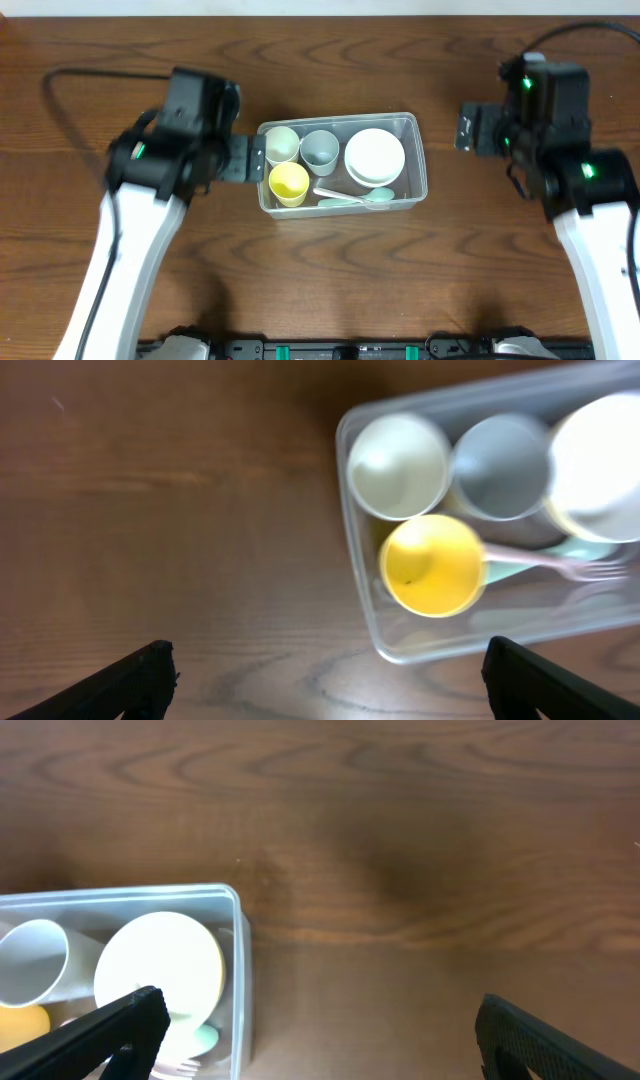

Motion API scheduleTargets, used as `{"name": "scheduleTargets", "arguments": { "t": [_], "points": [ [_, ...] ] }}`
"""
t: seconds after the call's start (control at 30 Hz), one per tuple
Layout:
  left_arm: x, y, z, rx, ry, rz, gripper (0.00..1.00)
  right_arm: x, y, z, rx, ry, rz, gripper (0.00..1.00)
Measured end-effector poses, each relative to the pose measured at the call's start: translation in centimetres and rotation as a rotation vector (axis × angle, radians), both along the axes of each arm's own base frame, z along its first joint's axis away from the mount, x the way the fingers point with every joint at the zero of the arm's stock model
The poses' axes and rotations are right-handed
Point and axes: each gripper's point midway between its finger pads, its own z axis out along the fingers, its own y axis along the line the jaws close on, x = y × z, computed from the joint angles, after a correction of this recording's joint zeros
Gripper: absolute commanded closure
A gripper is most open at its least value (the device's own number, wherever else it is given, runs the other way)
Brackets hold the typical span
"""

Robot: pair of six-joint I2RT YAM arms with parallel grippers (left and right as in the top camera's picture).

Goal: Pack container

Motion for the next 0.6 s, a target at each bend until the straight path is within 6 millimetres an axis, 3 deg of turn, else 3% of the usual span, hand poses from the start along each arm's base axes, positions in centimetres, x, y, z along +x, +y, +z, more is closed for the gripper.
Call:
{"name": "scheduleTargets", "arguments": {
  "t": [0.1, 0.17, 0.4, 0.5, 0.6],
  "points": [
    [-2.9, 0.5, 2.1, -0.033, -0.111, 0.000, 0.02, -2.5, -0.2, -0.3, 0.006, -0.031, -0.027, 0.01],
    [-5.0, 1.1, 2.4, -0.046, -0.158, 0.003, 0.02, -4.3, -0.2, -1.1, 0.005, -0.054, -0.039, 0.01],
    [-12.2, 3.0, -0.3, -0.095, -0.294, 0.019, 0.02, -10.9, -0.4, -5.7, 0.020, -0.114, -0.041, 0.01],
    [-14.0, 3.4, -1.0, -0.141, -0.363, 0.049, 0.02, -12.4, -1.0, -7.1, 0.034, -0.140, -0.060, 0.01],
    [-14.2, 3.5, -0.7, -0.198, -0.435, 0.085, 0.02, -13.1, -1.2, -8.1, 0.049, -0.147, -0.075, 0.01]
  ]
}}
